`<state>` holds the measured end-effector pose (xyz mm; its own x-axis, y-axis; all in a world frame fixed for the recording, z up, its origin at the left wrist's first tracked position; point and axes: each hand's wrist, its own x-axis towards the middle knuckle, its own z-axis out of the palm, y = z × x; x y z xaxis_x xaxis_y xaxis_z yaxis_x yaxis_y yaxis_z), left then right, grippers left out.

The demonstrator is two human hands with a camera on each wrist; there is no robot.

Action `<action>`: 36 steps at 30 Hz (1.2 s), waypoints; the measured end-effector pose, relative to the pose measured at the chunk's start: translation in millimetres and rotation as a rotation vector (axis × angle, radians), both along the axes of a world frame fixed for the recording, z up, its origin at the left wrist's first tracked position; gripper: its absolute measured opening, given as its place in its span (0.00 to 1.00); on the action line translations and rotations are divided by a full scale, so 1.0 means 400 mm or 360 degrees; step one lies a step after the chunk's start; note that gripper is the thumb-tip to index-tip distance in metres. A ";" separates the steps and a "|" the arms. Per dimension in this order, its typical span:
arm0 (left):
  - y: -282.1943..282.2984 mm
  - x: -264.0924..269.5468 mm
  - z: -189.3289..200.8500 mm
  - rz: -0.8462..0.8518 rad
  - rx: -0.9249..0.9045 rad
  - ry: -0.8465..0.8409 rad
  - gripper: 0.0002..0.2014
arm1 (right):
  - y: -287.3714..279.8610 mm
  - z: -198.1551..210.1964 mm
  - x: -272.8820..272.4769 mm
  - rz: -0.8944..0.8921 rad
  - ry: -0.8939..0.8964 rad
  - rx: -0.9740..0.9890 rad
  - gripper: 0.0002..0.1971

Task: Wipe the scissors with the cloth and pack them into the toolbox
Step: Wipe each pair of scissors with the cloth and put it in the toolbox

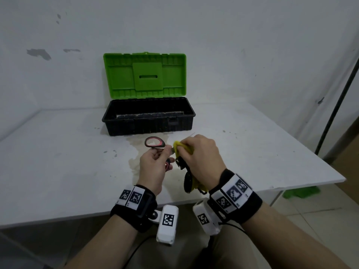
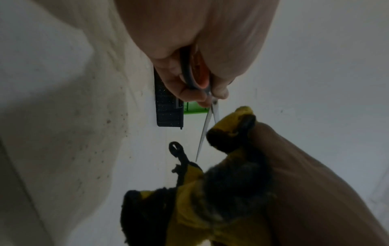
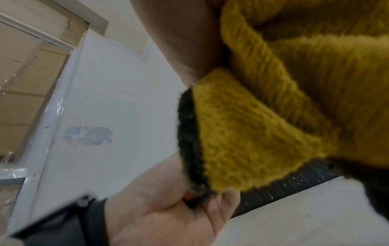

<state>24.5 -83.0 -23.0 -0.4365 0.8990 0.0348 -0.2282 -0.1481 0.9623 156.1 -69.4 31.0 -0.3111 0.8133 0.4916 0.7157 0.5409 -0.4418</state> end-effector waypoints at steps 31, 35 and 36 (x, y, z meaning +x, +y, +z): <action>-0.013 -0.011 -0.012 -0.0012 -0.0091 -0.0023 0.06 | 0.133 -0.003 0.077 -0.0352 0.0012 -0.0163 0.13; -0.010 -0.009 -0.007 0.0025 -0.0091 -0.0111 0.09 | 0.128 0.007 0.102 -0.0358 0.0107 -0.0147 0.11; -0.008 -0.009 -0.006 0.0033 -0.0097 -0.0142 0.09 | 0.119 0.010 0.102 -0.0332 0.0117 -0.0131 0.11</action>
